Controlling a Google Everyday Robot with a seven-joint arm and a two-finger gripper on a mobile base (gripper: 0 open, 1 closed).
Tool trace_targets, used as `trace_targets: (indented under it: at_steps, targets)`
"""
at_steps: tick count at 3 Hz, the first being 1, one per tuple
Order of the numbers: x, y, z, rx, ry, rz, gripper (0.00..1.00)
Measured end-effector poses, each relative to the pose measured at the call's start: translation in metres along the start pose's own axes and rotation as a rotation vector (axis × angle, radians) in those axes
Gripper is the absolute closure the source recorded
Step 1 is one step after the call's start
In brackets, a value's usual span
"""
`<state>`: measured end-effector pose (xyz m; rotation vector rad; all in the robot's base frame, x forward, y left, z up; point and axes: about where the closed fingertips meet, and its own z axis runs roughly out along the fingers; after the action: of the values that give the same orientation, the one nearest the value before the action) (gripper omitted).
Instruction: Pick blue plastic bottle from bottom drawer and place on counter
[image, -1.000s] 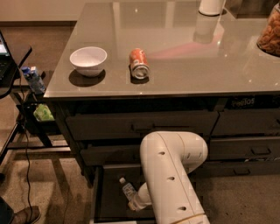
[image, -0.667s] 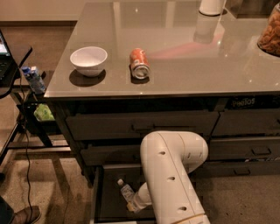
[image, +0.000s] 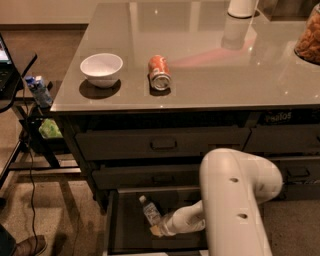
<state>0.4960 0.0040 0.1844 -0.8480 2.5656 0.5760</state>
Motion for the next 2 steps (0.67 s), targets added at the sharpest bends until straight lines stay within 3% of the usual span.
trace_targets:
  at_steps: [1, 2]
  targets:
    - [-0.0057, -0.0155, -0.0393, 0.027, -0.055, 0.004, 1.0]
    - [-0.0056, -0.0154, -0.0393, 0.027, -0.055, 0.004, 1.0]
